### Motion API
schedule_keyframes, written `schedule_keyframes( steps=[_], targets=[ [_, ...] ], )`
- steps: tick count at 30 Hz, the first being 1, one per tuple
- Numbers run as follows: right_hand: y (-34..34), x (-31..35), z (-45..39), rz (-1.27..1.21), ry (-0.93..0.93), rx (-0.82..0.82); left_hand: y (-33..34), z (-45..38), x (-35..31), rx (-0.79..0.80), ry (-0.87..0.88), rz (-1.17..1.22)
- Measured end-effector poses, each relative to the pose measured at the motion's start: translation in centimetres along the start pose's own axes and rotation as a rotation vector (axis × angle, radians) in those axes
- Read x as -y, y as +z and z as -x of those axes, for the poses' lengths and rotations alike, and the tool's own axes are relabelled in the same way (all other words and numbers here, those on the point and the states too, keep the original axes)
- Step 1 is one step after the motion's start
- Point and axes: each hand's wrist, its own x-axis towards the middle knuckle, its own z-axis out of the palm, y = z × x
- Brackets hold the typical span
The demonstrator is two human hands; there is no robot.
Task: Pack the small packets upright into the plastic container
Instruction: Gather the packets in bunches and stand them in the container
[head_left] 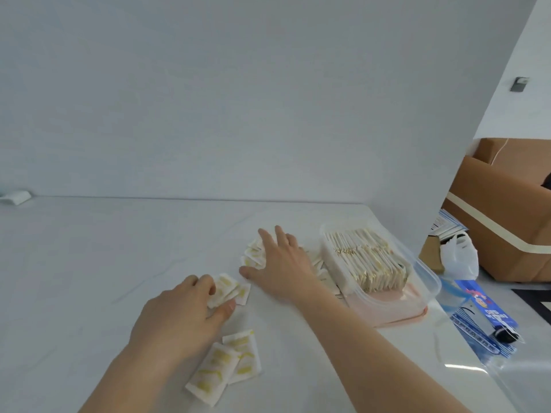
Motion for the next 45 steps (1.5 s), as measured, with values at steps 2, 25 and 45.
schedule_keyframes(
  steps=[2, 25, 45],
  targets=[
    [0.8, -0.2, -2.2, -0.001, 0.047, 0.02, 0.3, 0.0, -0.1, -0.025, -0.004, -0.019],
    [2.6, -2.8, 1.3, 0.136, -0.341, -0.444, 4.2, -1.0, -3.9, -0.391, 0.374, 0.809],
    [-0.5, -0.4, 11.2, -1.134, 0.348, -0.446, 2.6, 1.7, -6.7, 0.19, -0.014, 1.079]
  ],
)
